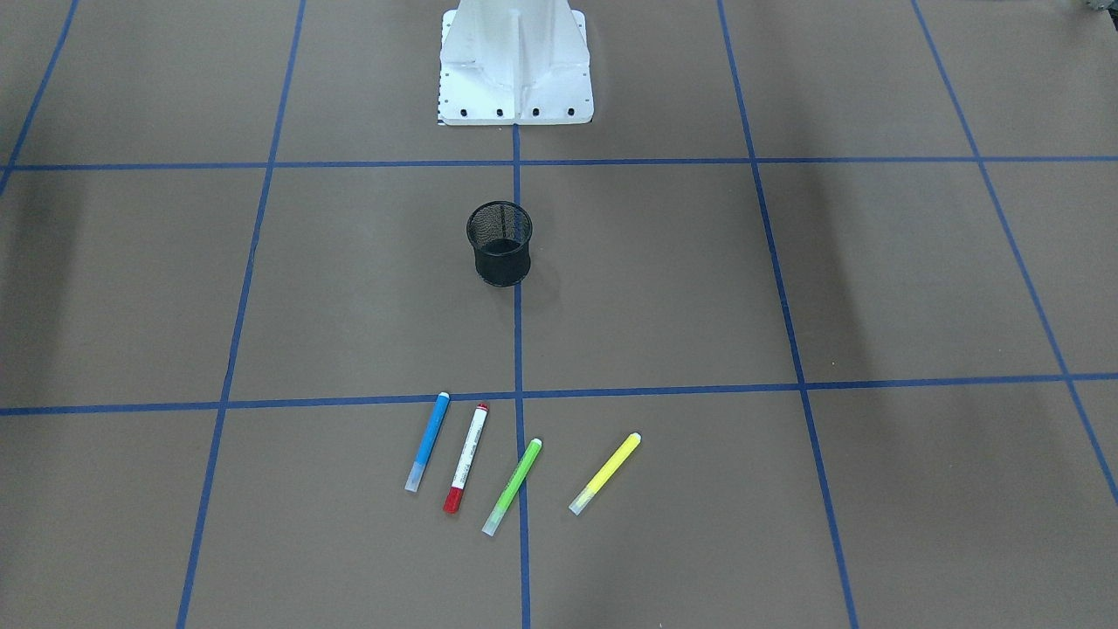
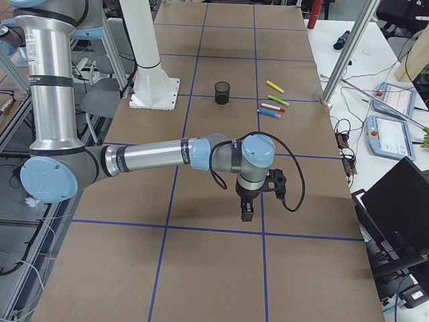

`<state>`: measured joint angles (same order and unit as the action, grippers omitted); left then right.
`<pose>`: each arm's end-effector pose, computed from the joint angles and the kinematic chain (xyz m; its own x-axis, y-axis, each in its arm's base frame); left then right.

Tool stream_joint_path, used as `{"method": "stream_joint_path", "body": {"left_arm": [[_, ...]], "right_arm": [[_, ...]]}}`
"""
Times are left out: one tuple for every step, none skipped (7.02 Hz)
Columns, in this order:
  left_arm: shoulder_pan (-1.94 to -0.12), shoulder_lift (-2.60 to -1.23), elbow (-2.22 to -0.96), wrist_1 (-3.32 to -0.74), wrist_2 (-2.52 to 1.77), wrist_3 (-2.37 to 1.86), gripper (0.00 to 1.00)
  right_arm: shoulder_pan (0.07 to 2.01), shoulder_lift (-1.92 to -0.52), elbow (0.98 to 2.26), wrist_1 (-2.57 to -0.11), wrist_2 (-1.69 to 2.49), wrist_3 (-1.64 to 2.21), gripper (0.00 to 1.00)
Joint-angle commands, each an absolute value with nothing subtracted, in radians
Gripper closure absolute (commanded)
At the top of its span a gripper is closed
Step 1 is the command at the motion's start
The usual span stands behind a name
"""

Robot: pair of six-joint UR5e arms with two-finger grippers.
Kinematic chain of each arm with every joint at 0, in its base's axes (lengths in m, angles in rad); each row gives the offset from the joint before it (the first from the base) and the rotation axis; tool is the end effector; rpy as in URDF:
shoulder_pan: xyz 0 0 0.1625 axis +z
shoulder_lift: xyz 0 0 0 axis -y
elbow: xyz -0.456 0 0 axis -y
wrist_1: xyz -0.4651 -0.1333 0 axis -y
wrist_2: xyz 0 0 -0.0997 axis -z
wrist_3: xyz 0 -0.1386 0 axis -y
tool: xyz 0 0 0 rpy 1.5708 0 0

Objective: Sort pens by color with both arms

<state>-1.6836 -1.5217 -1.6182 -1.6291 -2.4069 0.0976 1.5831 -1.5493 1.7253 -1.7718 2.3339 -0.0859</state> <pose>-0.0919 -0.5406 0.7059 0.6786 0.0631 -0.7318 0.0465 0.9906 0.1285 0.0445 -0.5644 0.6396 0.7208 -0.0597 0.6905 0.0497 0.9982 0.0344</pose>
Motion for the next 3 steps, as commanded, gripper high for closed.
{"method": "stream_joint_path", "body": {"left_arm": [[-1.683,-1.522,-1.618,-1.629,-2.407,0.098,0.01],[-1.683,-1.517,-1.618,-1.629,-2.407,0.098,0.01],[-1.683,-1.517,-1.618,-1.629,-2.407,0.098,0.01]], "right_arm": [[1.583,-1.549,1.724,-1.772,2.333,-0.086,0.0],[1.583,-1.549,1.724,-1.772,2.333,-0.086,0.0],[1.583,-1.549,1.724,-1.772,2.333,-0.086,0.0]]}}
